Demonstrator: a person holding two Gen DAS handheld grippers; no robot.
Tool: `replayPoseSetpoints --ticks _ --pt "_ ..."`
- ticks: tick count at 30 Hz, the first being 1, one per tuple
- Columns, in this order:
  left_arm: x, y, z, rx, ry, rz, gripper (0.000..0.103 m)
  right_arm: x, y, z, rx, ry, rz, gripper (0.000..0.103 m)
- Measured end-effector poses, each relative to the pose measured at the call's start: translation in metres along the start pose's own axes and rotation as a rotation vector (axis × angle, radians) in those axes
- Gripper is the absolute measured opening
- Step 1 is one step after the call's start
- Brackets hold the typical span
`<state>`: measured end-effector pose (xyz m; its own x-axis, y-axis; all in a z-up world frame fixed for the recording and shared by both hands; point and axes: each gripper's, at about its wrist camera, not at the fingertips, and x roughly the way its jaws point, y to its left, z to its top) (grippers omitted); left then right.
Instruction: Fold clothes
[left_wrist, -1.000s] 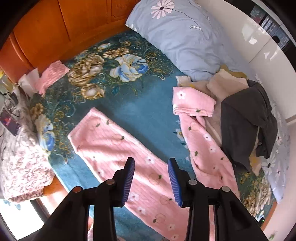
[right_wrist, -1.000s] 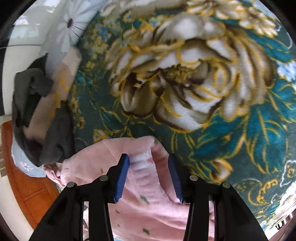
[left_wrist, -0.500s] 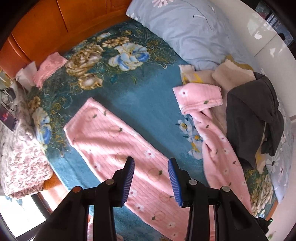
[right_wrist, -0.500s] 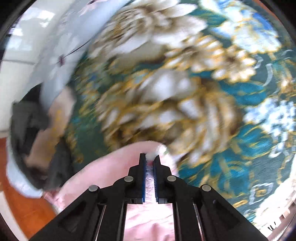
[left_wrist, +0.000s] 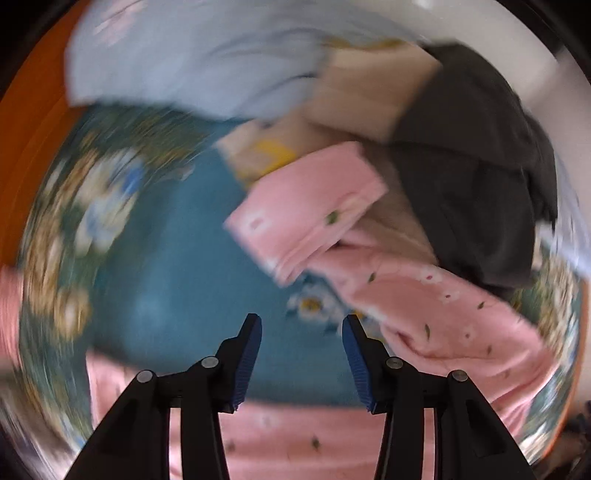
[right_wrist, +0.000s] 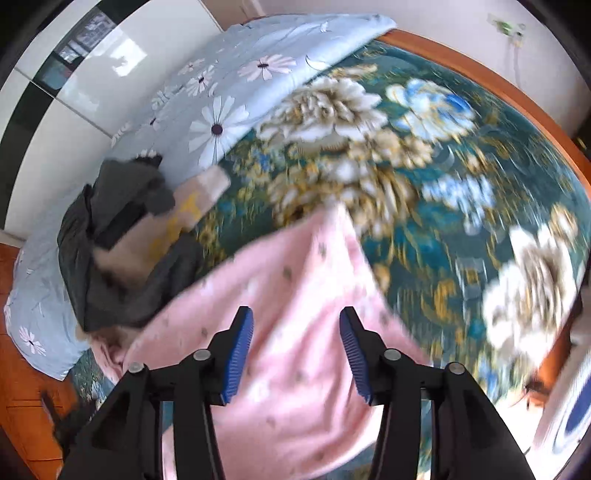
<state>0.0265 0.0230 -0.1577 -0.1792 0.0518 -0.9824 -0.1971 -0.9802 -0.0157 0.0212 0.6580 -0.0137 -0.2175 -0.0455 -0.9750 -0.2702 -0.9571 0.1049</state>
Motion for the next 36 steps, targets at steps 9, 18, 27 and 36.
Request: replayPoseSetpoints --ticks 9,18,27,36 --pt "0.079 -0.056 0.047 0.344 -0.011 0.158 0.058 -0.031 0.076 -0.088 -0.102 0.080 -0.039 0.051" --pt "0.068 0.015 0.079 0.195 -0.091 0.131 0.009 -0.034 0.081 -0.113 -0.103 0.107 -0.136 0.051" --pt "-0.029 0.186 0.062 -0.275 -0.107 -0.256 0.008 -0.011 0.119 -0.118 -0.167 0.142 -0.073 0.051" --pt "-0.002 0.315 -0.018 -0.864 0.189 -0.614 0.008 0.009 0.164 -0.129 -0.243 0.182 0.012 0.051"
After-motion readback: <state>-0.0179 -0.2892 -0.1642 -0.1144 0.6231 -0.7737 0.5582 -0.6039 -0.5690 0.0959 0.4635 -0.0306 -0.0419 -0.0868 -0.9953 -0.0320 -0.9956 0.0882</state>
